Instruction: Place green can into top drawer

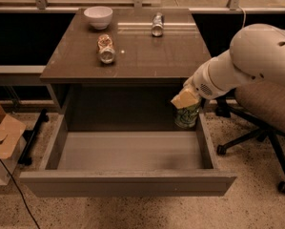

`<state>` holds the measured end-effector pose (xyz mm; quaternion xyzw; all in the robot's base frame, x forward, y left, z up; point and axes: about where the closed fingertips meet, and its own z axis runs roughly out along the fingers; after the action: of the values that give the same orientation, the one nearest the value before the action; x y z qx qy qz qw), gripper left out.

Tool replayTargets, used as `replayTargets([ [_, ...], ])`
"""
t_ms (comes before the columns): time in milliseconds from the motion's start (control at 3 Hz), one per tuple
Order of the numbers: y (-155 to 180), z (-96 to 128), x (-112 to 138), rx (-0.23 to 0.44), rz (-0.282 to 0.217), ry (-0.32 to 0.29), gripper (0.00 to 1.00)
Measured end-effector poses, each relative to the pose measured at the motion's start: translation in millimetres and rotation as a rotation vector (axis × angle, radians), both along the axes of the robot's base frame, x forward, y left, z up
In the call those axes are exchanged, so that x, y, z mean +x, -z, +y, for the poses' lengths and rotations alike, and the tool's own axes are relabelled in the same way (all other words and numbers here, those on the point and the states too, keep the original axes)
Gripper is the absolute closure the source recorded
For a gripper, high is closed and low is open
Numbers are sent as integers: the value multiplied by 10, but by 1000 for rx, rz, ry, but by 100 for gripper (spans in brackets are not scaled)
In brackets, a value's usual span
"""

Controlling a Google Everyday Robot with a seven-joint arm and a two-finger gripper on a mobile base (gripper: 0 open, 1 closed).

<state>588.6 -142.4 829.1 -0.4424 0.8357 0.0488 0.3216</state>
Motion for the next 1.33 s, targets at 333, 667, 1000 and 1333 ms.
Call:
replayTargets([
  [333, 80, 53, -9, -29, 8, -21, 100],
  [667, 220, 176, -118, -20, 0, -71, 100],
  [1000, 453, 334, -238, -14, 20, -117, 100],
  [1333, 714, 467, -316, -2, 20, -143, 100],
])
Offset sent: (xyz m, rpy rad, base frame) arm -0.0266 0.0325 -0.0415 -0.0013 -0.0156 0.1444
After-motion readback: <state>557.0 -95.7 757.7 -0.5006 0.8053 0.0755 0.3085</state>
